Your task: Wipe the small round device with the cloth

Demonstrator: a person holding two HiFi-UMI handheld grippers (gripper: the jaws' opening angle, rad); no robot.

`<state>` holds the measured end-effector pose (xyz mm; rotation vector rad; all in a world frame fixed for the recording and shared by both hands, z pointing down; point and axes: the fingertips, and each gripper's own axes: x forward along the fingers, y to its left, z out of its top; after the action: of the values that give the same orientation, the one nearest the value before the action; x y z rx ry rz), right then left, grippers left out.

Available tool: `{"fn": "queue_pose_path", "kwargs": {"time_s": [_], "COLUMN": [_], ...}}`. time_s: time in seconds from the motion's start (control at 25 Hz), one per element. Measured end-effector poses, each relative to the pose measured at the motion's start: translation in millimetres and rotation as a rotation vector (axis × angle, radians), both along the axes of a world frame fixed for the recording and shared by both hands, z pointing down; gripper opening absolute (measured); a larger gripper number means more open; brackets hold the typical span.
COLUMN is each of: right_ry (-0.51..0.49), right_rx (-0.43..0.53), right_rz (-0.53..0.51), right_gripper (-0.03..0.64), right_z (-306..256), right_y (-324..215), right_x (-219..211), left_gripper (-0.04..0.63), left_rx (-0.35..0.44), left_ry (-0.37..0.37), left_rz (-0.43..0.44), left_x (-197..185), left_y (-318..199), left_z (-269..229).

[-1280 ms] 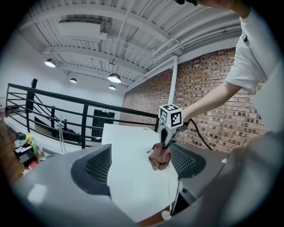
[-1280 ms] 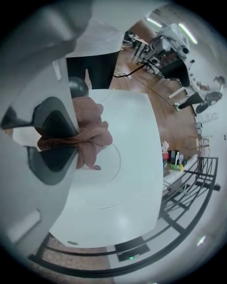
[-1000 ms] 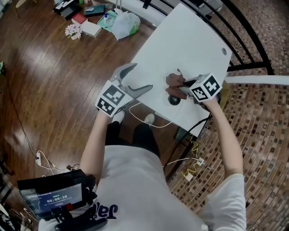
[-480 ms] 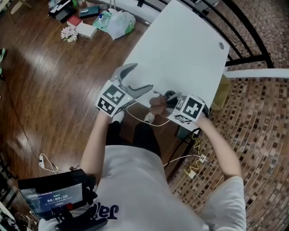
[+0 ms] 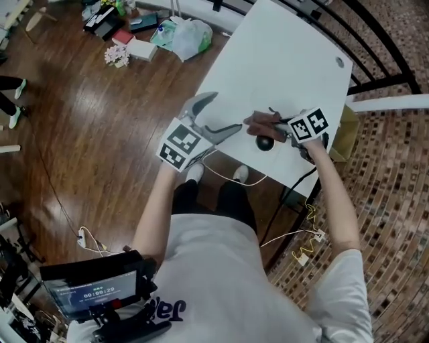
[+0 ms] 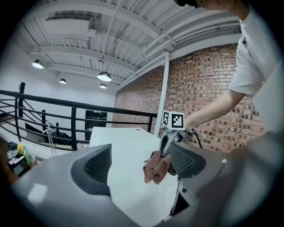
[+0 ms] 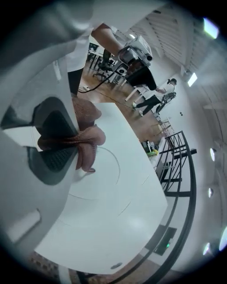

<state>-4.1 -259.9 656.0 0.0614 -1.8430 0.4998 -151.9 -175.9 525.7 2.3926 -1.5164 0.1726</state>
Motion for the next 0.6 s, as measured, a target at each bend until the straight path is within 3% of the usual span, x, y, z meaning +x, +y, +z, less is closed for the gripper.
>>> {"fn": "queue_pose_path", "kwargs": {"time_s": [0.12, 0.24, 0.48, 0.6], "right_ry": [0.008, -0.061, -0.397, -0.650], "right_rx": [0.026, 0.078, 0.278, 0.376], "right_rz": [0.081, 0.203, 0.491, 0.628], "right_gripper": [0.034, 0.035, 0.035, 0.035], "right_z": [14, 8, -94, -173], "right_y": [-1, -5, 7, 33], "right_x": [27, 49, 60, 59], "left_gripper": [0.446, 0.446, 0.442, 0.433], "left_rx": [0.017, 0.047, 0.100, 0.184], "left_ry": [-0.007, -0.037, -0.035, -0.021], "left_rz": [0.020, 0.037, 0.096, 0.129], "left_x": [12, 29, 53, 70], "left_y": [3, 8, 25, 33], "left_z": [-8, -23, -57, -86]}}
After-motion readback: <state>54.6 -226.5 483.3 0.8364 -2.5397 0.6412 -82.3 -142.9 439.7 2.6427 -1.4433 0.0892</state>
